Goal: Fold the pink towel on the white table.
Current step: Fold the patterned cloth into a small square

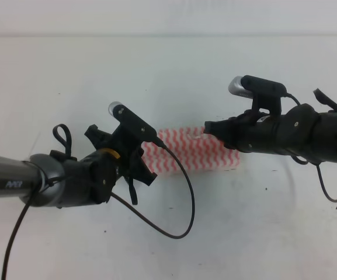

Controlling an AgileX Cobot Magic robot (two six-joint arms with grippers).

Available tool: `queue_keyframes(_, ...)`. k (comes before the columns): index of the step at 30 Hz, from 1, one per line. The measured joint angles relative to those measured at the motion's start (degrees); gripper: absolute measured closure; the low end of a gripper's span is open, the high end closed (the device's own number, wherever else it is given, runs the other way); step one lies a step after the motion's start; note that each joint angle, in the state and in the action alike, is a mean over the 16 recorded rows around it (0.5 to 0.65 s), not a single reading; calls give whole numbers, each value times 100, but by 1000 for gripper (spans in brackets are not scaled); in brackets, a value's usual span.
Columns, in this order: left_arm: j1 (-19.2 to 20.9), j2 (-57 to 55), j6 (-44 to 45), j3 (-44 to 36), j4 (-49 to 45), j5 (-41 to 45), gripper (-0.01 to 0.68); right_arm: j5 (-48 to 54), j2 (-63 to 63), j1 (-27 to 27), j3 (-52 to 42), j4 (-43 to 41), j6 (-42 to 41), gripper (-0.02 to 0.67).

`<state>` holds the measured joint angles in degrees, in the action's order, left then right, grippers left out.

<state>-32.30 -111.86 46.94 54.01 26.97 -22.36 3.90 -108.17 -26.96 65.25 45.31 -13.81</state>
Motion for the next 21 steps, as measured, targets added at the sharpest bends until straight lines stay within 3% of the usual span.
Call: queue_keyframes(21, 51, 18, -2, -1, 63, -134, 677, -5, 12, 2, -1, -19, 5, 665)
